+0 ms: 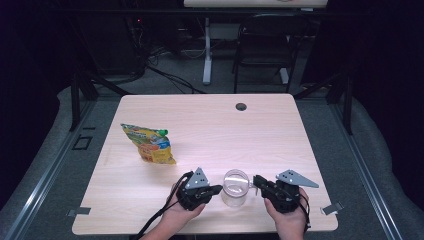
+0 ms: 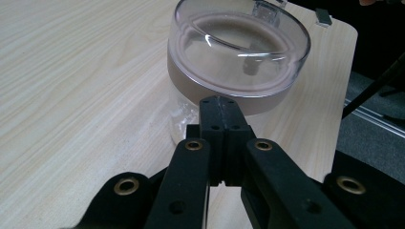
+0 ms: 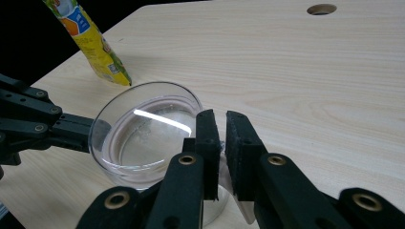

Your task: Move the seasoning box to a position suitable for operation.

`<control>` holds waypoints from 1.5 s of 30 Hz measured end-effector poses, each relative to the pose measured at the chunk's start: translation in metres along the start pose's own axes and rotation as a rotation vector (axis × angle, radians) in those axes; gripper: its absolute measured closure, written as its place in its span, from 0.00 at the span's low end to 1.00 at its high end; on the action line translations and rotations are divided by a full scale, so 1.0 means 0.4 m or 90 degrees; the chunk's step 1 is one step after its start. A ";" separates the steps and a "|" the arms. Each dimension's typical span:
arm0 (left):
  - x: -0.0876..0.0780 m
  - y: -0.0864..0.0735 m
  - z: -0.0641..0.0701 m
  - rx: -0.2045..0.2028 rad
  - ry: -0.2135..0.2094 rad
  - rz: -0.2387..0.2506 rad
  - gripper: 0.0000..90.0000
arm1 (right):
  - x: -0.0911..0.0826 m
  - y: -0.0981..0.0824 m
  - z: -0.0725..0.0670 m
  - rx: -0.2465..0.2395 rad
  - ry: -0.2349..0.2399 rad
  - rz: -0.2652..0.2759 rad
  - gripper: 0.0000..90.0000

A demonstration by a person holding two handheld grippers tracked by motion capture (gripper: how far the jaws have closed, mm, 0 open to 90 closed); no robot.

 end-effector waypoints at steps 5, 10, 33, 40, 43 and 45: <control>0.000 0.000 -0.001 0.001 -0.002 0.003 1.00 | 0.000 -0.001 0.001 0.002 -0.001 -0.001 0.93; -0.003 0.004 0.001 0.000 -0.006 0.009 1.00 | 0.000 -0.001 0.001 0.002 -0.002 0.002 0.93; -0.012 0.033 0.002 0.001 -0.016 0.029 1.00 | -0.021 -0.026 -0.009 -0.051 0.030 -0.010 0.66; -0.015 0.048 0.003 0.002 -0.019 0.037 1.00 | -0.028 -0.040 -0.024 -0.101 0.023 -0.027 0.58; -0.012 0.054 0.008 0.008 -0.021 0.039 1.00 | -0.020 -0.057 -0.039 -0.167 0.000 -0.052 0.54; -0.010 0.055 0.010 0.015 -0.022 0.036 1.00 | -0.019 -0.059 -0.041 -0.175 -0.003 -0.056 0.53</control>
Point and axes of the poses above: each handheld gripper's, and its own axes: x roughly forward along the jaws, y roughly out of its top, z roughly to its right, the point moved 5 cm from there along x, roughly forward along the jaws, and after that the axes turned 3 degrees about z, right-handed, at the moved point
